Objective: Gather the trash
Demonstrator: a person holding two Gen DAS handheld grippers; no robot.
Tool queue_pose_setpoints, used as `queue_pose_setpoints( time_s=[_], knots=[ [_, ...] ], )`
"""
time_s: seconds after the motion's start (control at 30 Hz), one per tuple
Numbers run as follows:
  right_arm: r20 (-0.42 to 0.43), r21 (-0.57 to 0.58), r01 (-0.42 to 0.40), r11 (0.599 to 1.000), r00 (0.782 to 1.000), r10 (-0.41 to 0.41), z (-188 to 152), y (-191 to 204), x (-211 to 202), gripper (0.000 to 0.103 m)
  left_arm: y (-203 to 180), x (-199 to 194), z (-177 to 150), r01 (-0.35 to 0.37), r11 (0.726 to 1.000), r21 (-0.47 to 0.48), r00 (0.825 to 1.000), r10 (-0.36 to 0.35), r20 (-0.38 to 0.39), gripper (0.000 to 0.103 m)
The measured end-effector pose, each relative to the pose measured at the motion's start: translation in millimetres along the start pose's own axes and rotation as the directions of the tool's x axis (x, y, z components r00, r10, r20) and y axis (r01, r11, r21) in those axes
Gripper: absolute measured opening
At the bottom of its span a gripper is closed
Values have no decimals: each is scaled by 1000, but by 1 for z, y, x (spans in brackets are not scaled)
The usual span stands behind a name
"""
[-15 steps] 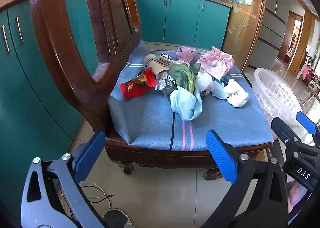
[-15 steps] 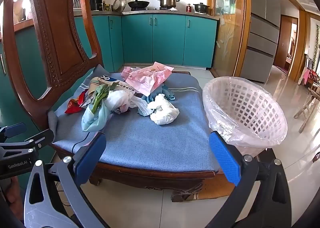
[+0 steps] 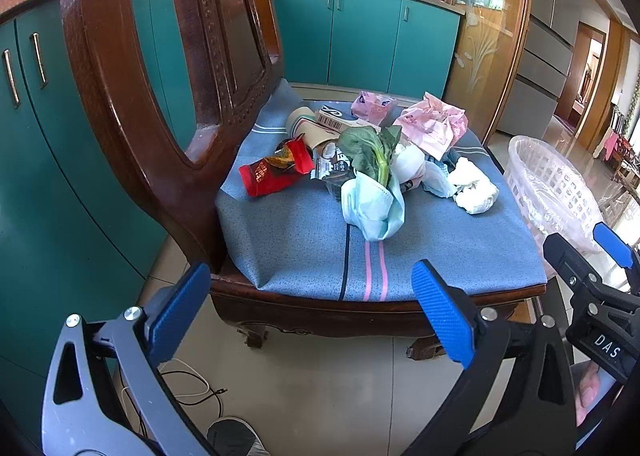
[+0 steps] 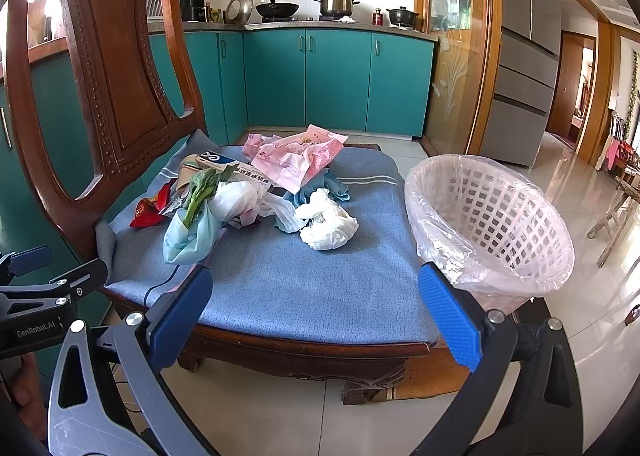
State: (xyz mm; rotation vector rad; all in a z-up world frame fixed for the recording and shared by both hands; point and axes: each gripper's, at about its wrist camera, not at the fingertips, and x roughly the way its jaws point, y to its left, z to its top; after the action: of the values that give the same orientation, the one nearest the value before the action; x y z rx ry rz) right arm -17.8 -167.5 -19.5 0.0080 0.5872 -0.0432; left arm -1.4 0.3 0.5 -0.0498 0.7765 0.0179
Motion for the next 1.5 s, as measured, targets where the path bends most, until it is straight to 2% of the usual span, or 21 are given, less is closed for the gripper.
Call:
queue_pose_setpoints(
  time_s=[0.27, 0.43, 0.6, 0.77, 1.5],
  knots=[
    [-14, 1, 13, 1000, 1000, -13, -1, 0, 5, 100, -4, 6, -1, -10, 1000, 4, 1000, 10, -24, 100],
    [6, -13, -2, 1000, 1000, 2, -1, 2, -3, 100, -2, -1, -3, -6, 1000, 16, 1000, 6, 5, 100],
    [-3, 1, -12, 1000, 1000, 12, -1, 0, 1, 100, 1, 9, -2, -2, 1000, -6, 999, 1, -45, 100],
    [5, -13, -19, 1000, 1000, 19, -1, 3, -1, 100, -5, 6, -3, -5, 1000, 22, 999, 6, -35, 100],
    [-1, 0, -27, 1000, 1000, 27, -2, 2, -1, 100, -6, 6, -4, 0, 1000, 26, 999, 1, -36, 100]
  ],
)
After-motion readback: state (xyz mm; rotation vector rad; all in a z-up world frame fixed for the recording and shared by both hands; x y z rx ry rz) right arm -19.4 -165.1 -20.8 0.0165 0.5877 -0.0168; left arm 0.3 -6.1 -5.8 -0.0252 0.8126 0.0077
